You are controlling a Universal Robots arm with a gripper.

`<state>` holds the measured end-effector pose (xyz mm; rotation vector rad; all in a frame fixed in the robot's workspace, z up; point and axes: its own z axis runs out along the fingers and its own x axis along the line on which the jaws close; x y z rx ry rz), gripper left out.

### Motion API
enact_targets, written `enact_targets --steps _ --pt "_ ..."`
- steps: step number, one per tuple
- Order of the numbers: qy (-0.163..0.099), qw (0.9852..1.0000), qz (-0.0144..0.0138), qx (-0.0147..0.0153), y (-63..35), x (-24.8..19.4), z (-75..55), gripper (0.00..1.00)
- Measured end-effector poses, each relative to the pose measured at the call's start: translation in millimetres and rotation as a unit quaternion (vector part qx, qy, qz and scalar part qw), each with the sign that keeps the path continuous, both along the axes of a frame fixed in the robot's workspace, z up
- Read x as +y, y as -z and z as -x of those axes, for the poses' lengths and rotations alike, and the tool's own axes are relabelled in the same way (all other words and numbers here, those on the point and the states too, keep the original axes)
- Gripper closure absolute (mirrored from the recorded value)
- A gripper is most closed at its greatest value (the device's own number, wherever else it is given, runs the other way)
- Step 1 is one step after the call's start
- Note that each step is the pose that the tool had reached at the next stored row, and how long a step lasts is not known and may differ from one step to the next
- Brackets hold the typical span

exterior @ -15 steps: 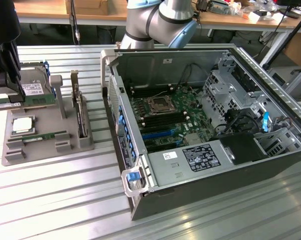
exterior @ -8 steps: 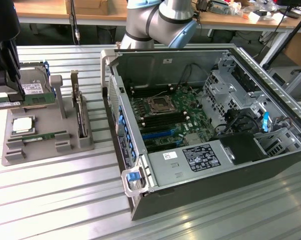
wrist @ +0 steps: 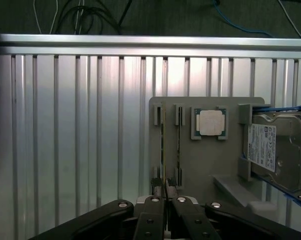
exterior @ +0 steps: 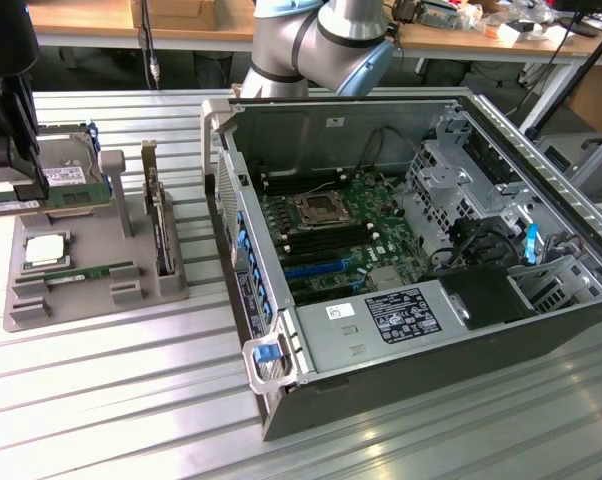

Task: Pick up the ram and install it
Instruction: 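Pick up the ram and move it above insertion slot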

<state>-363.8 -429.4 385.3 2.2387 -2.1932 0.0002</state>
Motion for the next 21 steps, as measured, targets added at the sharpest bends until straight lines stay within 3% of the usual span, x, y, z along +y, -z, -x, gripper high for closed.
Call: enact_targets --steps 21 --pt "0.0 1.0 0.0 0.0 -11.8 0.0 0.0 0.88"
